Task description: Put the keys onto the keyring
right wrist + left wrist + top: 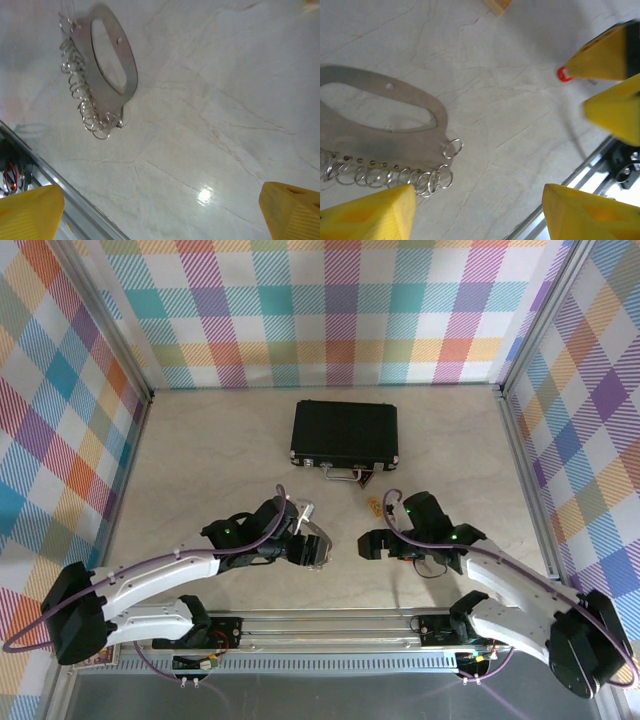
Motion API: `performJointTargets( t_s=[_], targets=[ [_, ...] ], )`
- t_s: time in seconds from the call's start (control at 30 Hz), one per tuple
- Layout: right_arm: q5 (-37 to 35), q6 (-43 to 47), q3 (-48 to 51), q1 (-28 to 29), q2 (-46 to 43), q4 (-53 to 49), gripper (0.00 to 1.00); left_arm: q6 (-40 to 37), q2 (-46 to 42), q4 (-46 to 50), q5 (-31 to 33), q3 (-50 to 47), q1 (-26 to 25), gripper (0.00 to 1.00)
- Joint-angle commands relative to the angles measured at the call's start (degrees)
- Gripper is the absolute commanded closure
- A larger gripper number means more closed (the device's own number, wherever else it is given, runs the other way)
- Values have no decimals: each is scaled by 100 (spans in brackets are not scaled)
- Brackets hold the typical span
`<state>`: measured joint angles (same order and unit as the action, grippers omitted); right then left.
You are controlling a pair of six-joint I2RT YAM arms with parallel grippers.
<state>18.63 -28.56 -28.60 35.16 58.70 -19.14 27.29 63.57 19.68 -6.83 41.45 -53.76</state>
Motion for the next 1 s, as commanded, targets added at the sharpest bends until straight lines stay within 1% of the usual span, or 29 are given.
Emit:
performJointTargets(
  t_s=[0.0,0.07,0.2,0.33,0.47,0.57,0.7,0.97],
  targets=[
    [425,208,-233,204,523,669,4,439,-524,-617,-464,-246,149,33],
    [579,195,-311,299,918,1032,7,642,-819,-758,-576,-369,334,33],
    [657,207,-493,599,1561,1494,17,715,-1101,-647,-667,-445,585,33],
    [652,296,-737,896,2152,1713,28,710,-1175,-703,-779,-510,673,33],
    [628,239,-873,1000,2701,1938,35,718,-1321,-922,-868,-594,679,33],
    [562,153,-921,1019,2962,2057,39,691,-1422,-895,-837,-636,682,33],
    [558,135,-967,1062,3172,2176,42,682,-1523,-899,-836,-690,682,33],
    [702,245,-1113,1186,3499,2279,54,725,-1520,-1111,-923,-744,685,33]
  ],
)
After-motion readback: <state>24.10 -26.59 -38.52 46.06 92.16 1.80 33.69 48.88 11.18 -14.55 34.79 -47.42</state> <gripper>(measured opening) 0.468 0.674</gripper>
